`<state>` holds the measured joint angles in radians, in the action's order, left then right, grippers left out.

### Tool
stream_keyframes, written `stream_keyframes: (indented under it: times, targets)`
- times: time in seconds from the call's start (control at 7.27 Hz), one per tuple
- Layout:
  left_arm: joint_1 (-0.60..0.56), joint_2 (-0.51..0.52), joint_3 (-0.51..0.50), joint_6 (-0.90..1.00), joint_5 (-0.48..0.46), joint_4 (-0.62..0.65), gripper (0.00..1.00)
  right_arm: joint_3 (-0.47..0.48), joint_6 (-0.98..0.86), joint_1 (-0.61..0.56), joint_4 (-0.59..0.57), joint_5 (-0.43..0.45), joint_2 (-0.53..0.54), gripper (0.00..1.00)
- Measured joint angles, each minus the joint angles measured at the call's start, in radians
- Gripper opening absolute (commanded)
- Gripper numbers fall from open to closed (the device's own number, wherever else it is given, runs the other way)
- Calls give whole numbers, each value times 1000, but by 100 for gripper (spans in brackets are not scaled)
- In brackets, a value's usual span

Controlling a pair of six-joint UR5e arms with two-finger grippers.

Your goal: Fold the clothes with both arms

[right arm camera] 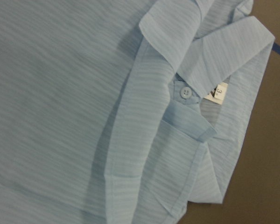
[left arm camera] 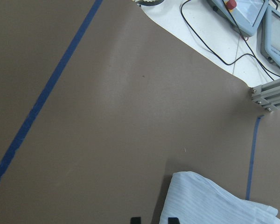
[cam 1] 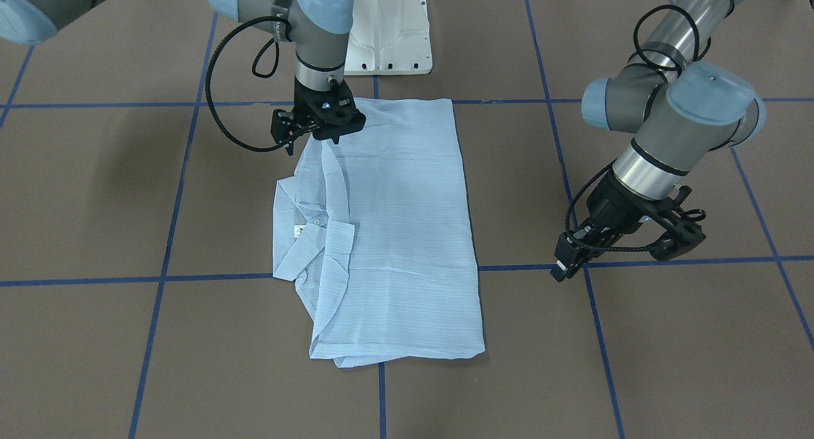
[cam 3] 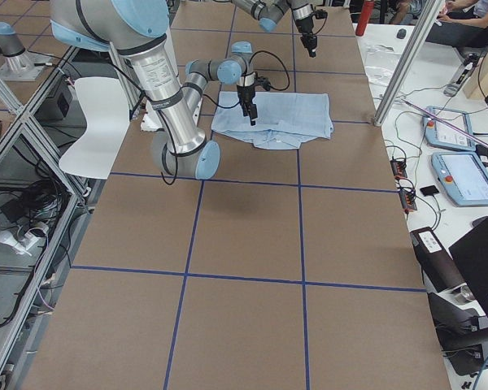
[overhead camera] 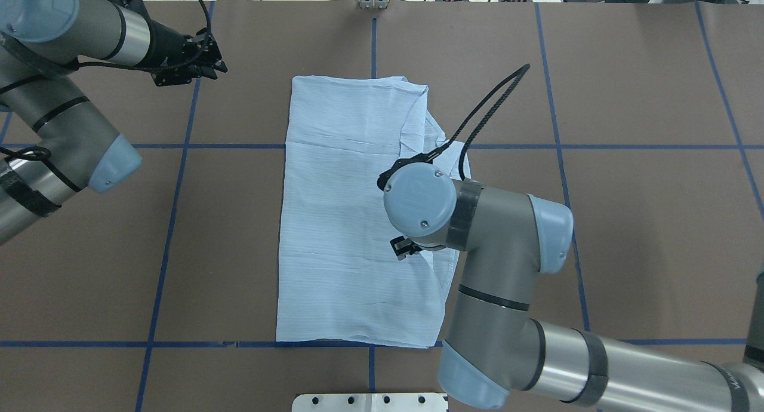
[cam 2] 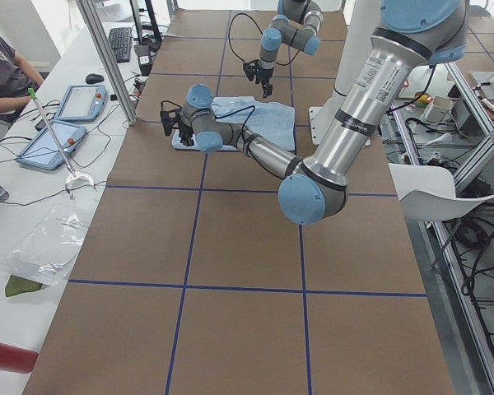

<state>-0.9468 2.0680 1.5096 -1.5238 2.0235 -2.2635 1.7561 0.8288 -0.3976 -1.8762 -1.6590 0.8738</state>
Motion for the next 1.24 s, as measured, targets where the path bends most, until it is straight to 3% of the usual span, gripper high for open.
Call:
stream_keyframes:
  times: [0.28,0.69,1.24]
  targets:
    - [-4,-7,21,3,10,20,32,-110,24,-3,90,-3,-29,100]
    - [-6,-12,28,5,13,28,32,-118,18,-14,106,-12,18,100]
    - [-6,-13,32,6,13,28,32,93,-98,-74,94,-26,257,100]
